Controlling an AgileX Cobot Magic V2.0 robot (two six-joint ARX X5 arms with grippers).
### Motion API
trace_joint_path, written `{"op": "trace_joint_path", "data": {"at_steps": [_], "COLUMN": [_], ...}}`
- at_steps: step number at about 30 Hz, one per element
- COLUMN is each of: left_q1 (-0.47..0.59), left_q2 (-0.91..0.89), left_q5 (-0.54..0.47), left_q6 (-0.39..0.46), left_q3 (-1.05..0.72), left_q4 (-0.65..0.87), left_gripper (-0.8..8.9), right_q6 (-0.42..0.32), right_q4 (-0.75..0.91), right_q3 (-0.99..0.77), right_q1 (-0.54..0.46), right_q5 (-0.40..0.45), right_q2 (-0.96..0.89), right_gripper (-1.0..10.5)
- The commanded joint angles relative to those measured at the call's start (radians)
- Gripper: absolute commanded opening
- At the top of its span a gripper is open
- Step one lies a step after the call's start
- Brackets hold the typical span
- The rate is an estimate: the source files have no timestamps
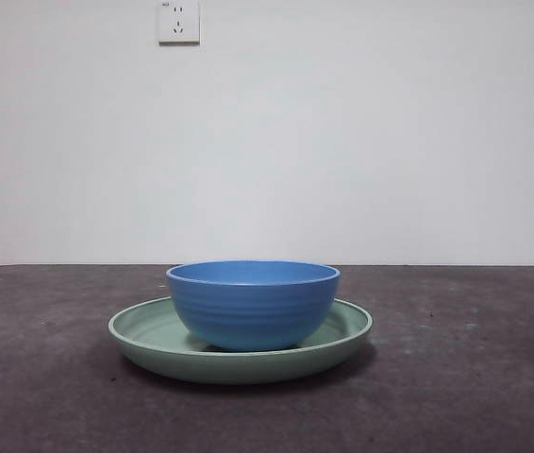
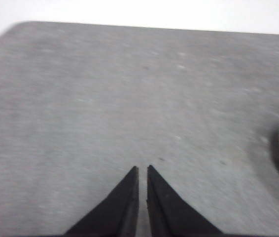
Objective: Pick up the blue bowl, put it on the green plate, put it on desk
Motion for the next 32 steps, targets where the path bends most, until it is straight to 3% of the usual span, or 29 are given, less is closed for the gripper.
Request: {"op": "trace_joint_path", "data": {"at_steps": [1, 32], "left_q1": [0.002, 0.002], "left_q2": [-0.027, -0.060], "left_q5": [-0.055, -0.074], "left_q6": [-0.002, 0.004], "left_q3": [-0.012, -0.014], "left_q4": [-0.031, -0.024], "left_gripper": [0.27, 0.27], "right_q6": [0.003, 0.003], "right_q4": [0.011, 0.011], "right_q3": [0.005, 0.005], "right_q1": [0.011, 0.011], "right_q5": [0.002, 0.002], "right_q2": [0.006, 0.006], "right_gripper": [0.6, 0.6]}}
